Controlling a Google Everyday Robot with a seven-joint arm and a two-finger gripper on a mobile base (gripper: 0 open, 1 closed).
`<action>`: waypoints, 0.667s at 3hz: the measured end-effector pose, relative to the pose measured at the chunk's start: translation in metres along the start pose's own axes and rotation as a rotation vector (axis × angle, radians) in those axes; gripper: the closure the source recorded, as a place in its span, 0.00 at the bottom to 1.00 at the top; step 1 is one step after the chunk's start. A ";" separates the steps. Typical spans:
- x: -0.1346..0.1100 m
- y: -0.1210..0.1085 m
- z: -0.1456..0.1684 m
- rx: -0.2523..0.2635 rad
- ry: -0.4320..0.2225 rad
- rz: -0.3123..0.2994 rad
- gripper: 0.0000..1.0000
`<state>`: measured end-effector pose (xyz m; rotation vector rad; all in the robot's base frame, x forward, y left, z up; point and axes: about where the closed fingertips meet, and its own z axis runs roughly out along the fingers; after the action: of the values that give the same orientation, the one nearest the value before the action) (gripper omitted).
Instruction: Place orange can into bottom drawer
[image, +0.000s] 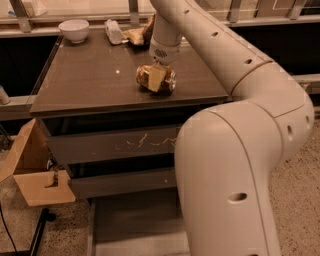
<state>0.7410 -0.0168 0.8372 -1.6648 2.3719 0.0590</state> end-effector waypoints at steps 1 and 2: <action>0.016 0.016 -0.032 -0.007 -0.008 -0.016 1.00; 0.046 0.047 -0.080 0.042 -0.024 0.009 1.00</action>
Offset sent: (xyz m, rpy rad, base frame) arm -0.1342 -0.0638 0.0811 -0.0310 -0.0356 -0.0188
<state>0.6684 -0.0569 0.8998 -1.6250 2.3463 0.0302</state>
